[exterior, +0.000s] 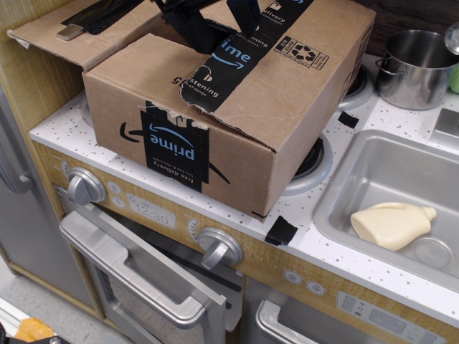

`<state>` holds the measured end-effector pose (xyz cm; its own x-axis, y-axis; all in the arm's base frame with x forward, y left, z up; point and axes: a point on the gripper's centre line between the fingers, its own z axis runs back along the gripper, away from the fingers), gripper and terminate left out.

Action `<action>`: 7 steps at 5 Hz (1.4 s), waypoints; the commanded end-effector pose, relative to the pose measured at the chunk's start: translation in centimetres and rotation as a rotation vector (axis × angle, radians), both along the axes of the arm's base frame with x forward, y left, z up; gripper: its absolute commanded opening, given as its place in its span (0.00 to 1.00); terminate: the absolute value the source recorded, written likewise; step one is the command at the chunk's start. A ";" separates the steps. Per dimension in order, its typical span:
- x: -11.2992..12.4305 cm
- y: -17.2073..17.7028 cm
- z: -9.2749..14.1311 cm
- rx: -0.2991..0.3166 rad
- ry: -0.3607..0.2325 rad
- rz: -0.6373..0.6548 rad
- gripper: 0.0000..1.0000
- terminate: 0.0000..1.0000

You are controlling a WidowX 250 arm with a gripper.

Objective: Open large4fbox flaps

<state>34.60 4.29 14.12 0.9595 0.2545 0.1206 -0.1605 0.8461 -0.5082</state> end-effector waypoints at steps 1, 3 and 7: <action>0.6 -2.0 0.8 -0.003 -0.063 -0.012 1.00 0.00; 2.1 -6.8 7.3 -0.058 0.009 0.067 1.00 0.00; 0.3 -12.6 4.6 -0.194 -0.027 0.203 1.00 0.00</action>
